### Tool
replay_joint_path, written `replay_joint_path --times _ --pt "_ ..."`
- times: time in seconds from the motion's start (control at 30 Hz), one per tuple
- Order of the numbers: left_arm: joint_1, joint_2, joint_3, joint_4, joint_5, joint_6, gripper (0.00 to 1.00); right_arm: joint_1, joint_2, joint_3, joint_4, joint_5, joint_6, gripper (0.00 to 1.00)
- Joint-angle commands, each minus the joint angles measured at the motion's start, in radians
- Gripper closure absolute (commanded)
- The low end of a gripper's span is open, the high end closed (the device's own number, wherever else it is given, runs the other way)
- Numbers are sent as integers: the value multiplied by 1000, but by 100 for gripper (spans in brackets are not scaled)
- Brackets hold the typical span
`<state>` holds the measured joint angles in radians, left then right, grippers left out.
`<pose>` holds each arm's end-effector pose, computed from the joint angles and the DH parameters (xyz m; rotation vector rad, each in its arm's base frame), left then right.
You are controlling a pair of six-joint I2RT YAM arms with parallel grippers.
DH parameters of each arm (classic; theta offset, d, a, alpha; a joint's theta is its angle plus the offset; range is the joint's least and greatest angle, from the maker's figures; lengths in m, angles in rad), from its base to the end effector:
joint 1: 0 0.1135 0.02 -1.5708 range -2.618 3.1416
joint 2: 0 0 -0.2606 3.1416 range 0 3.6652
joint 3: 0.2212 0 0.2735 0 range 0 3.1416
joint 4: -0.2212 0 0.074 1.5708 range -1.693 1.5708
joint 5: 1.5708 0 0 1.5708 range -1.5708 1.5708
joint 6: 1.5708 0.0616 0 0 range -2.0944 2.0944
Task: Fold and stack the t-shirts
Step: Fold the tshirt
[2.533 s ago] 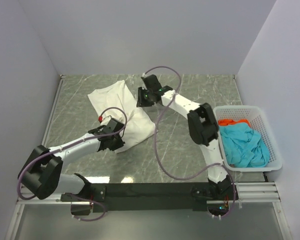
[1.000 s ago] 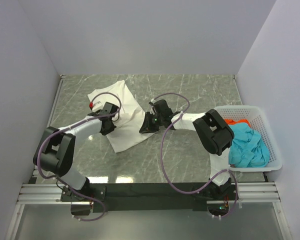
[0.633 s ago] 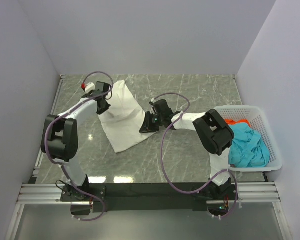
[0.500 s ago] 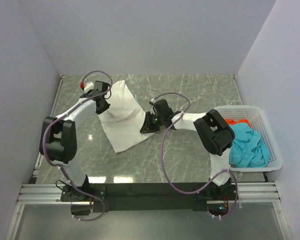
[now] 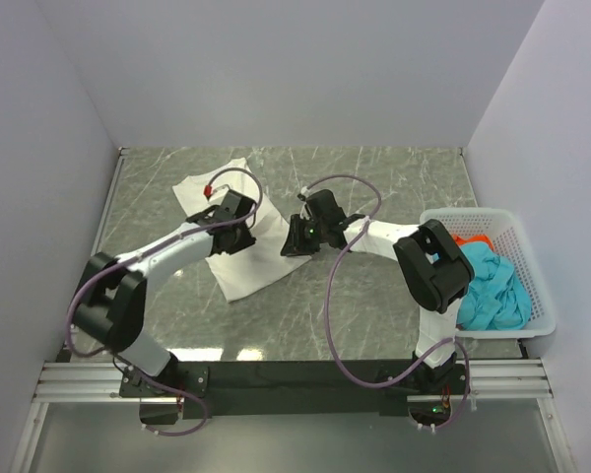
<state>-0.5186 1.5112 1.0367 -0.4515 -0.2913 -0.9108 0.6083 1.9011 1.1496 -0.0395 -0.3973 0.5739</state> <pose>0.3120 -0.1577 0.1988 -0.5971 2.3875 -0.2658 0.3412 0.2667 0.1287 -0.2522 2.5203 1.0000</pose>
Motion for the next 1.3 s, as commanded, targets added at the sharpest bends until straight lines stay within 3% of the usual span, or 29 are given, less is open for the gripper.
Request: replay_joint_path --times 0.0,0.3,0.6,0.7,0.93,1.13,1.27 --pt "-8 85 46 49 12 -2 68 -12 -25 4 9 14 -9 72" --pt "28 305 239 60 -43 59 78 -22 -37 -56 27 17 -6 72" --pt "193 527 468 28 -17 131 76 -39 -63 -53 23 3 -5 72" --pt "203 521 534 -15 -19 156 73 -54 -83 -50 26 -21 -5 72" --pt "169 149 265 -7 -2 49 52 -82 -114 -8 -19 -26 -34 71" --pt "82 -23 -18 2 35 -48 52 -101 -53 16 -49 -28 -40 70" --pt "72 -43 -174 52 63 -82 59 -105 -17 -5 -68 -11 -46 71"
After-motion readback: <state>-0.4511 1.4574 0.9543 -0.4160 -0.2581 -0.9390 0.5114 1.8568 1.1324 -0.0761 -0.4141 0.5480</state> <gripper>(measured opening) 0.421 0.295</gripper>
